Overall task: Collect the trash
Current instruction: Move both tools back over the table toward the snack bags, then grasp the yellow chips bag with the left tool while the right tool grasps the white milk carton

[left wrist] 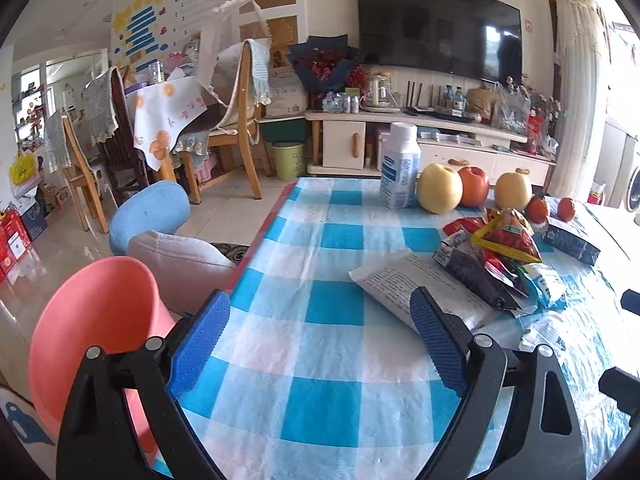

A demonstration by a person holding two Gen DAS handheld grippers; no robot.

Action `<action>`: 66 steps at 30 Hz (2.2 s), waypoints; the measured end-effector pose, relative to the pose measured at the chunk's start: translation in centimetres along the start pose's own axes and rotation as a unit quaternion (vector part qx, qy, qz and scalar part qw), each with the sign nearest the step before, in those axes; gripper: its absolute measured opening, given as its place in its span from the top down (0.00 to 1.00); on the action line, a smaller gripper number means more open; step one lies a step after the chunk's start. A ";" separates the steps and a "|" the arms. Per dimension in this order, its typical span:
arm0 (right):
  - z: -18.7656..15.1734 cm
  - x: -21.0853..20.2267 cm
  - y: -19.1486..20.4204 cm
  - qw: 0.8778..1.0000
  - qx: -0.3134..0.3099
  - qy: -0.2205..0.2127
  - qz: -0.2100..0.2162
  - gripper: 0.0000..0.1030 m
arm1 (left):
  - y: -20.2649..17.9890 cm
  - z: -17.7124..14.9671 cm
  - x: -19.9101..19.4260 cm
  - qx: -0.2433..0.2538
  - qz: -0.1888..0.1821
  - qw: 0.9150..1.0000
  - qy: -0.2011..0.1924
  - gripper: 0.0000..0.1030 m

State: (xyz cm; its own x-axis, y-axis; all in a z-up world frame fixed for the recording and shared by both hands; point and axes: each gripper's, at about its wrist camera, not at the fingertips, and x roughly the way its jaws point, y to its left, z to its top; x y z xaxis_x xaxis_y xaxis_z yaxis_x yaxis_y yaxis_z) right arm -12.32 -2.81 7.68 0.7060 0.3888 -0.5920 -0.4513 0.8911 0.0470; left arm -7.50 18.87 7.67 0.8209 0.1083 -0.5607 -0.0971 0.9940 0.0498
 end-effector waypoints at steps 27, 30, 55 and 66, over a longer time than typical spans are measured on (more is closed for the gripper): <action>0.2 -2.5 -22.1 0.981 0.160 -0.027 -0.108 0.04 | -13.9 4.4 2.8 0.078 -0.112 0.989 0.060 0.12; 0.2 -0.6 -24.0 0.980 0.166 -0.014 -0.111 0.04 | -16.1 5.9 4.5 0.103 -0.125 0.984 0.077 0.12; 1.8 11.8 -26.8 0.986 -0.012 0.119 -0.114 0.04 | -19.5 6.5 11.3 0.170 -0.118 0.967 0.146 0.51; 2.1 9.7 -24.1 0.989 -0.013 0.145 0.003 0.04 | -19.0 5.9 9.4 0.131 -0.133 0.974 0.128 0.58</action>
State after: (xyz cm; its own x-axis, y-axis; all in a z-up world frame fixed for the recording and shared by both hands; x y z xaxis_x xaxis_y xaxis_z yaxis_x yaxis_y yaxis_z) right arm 6.49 -20.03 2.49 0.5191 0.3080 -0.7973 -0.4716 0.8812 0.0334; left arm 5.38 1.13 6.37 0.6272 -0.1276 -0.7683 0.2752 0.9592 0.0653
